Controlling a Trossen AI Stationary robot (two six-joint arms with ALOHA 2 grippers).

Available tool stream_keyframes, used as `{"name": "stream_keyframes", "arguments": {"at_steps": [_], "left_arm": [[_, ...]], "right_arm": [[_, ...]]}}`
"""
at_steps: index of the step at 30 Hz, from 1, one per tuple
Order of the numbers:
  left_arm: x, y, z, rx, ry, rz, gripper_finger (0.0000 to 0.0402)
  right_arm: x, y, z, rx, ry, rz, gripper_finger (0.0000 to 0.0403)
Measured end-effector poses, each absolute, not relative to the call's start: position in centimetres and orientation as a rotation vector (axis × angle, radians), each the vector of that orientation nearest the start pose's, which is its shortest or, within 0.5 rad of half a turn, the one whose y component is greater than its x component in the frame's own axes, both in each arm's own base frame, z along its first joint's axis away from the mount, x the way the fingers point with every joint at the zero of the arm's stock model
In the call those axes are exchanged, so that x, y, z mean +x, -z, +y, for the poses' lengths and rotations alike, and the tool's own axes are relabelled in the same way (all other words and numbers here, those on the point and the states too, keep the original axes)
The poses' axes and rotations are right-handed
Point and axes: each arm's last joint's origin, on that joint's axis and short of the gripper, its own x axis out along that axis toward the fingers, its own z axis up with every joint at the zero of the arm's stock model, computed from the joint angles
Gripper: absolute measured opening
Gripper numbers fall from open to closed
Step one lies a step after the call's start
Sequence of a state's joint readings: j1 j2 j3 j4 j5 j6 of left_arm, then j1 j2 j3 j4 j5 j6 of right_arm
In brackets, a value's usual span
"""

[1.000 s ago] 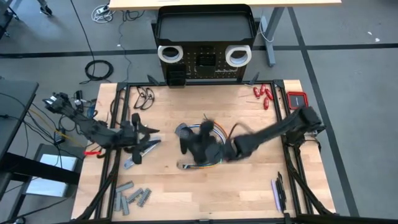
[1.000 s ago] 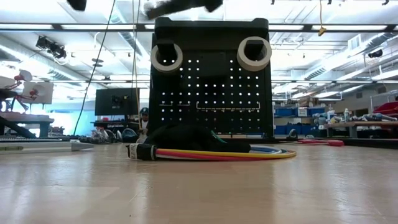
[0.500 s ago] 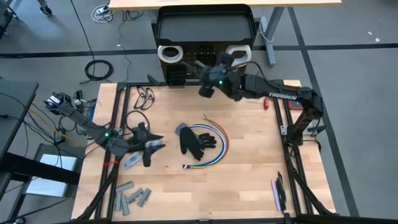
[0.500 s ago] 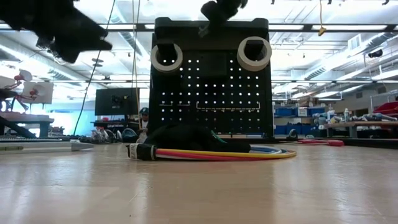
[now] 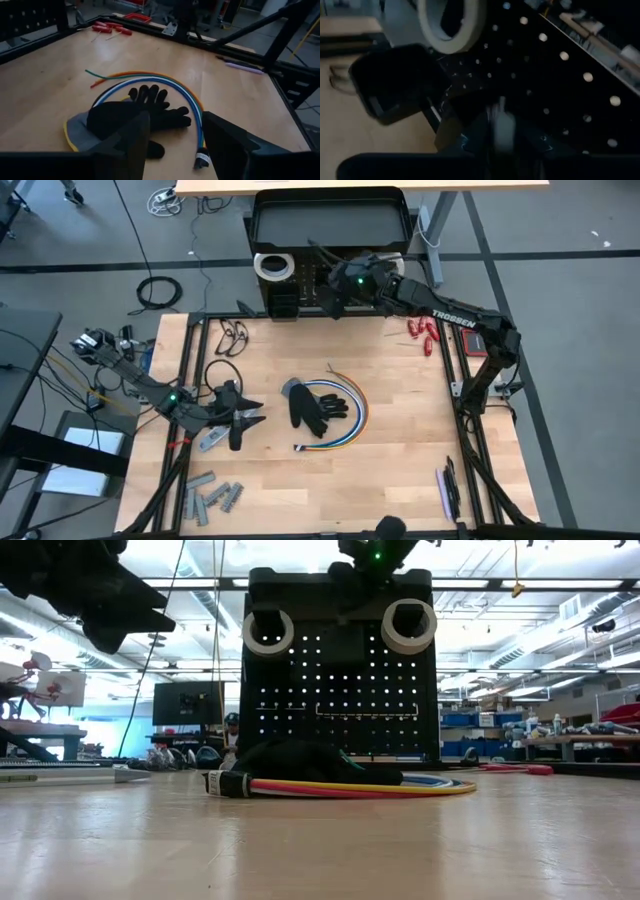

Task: Hang tools onto peg board
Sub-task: Put the terminal block into the black bin on the peg board, then adjust the terminal blocks

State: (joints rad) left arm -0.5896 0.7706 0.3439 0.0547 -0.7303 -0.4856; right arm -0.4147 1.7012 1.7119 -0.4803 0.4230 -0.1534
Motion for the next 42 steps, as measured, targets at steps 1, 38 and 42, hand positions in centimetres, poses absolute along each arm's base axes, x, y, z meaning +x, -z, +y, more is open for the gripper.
{"name": "stream_keyframes", "arguments": {"at_steps": [1, 38, 42], "left_arm": [[14.5, -21.0, -7.4, -0.242, -0.204, 0.251, 0.0187], [9.9, -14.1, -21.0, -0.873, -0.119, 1.485, 0.0187], [10.2, -13.3, -22.3, -0.814, -0.181, 1.462, 0.0187]], "right_arm": [[34.4, -38.5, -16.8, -0.116, 0.796, 0.535, 0.0089], [40.8, -31.4, 10.6, -0.495, 0.298, 0.657, 0.0138], [40.7, -31.6, 11.5, -0.482, 0.291, 0.625, 0.0138]]}}
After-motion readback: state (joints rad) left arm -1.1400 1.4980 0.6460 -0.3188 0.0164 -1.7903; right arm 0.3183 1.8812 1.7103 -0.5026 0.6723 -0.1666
